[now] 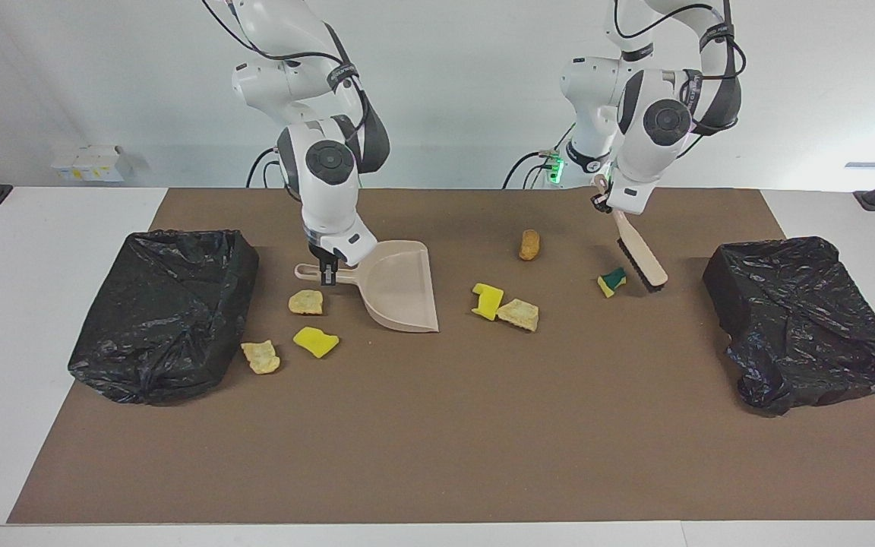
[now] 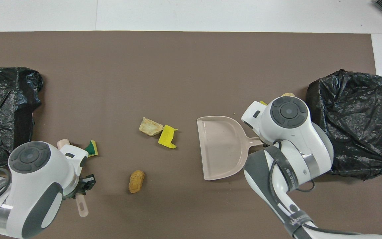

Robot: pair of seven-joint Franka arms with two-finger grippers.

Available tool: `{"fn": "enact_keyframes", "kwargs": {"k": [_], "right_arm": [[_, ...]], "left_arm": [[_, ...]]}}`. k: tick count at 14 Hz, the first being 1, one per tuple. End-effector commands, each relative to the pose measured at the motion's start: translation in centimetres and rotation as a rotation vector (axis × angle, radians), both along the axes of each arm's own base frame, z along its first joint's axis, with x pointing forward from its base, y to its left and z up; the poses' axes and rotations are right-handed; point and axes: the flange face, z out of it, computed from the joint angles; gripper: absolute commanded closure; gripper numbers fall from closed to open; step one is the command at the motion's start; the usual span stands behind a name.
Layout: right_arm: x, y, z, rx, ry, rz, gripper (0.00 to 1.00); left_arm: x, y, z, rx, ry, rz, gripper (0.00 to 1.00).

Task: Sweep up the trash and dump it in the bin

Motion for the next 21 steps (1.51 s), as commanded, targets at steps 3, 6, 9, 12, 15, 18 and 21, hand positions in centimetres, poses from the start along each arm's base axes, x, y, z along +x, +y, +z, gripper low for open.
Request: {"fn": "enact_keyframes", "kwargs": {"k": [3,6,9,12,15,18,21], "right_arm": [[-1.1,0.5,0.2,-0.002,-0.016,0.003,1.00],[-1.1,0.6,0.2,-0.003,-0.015,0.004,1.00],[-1.1,0.4,0.2,-0.003,-0.015,0.001,1.00],[-1.1,0.5,0.2,-0.002,-0.016,0.003,1.00],[-1.1,0.5,0.2,-0.003,-0.016,0.002,1.00],[-1.1,0.5,0.2,-0.003,-0.016,0.002,1.00],[-1.1,0.5,0.2,-0.004,-0.019,-0.010,1.00]], "left_arm": [[-0.1,-10.1,-2.6,-0.078,-0.105,0.066,1.00],[1.5,-15.0,-1.2,-0.154,-0.097,0.122,1.00],[-0.2,-19.7,0.7,-0.201,-0.101,0.127,1.00],[-1.6,-23.4,3.7,-0.162,-0.068,0.156,1.00],[-2.8,-22.5,6.8,-0.113,-0.008,0.157,1.00],[-4.7,-20.3,6.4,-0.036,0.057,0.200,1.00],[-8.0,-17.7,4.9,0.019,0.078,0.260,1.00]]}}
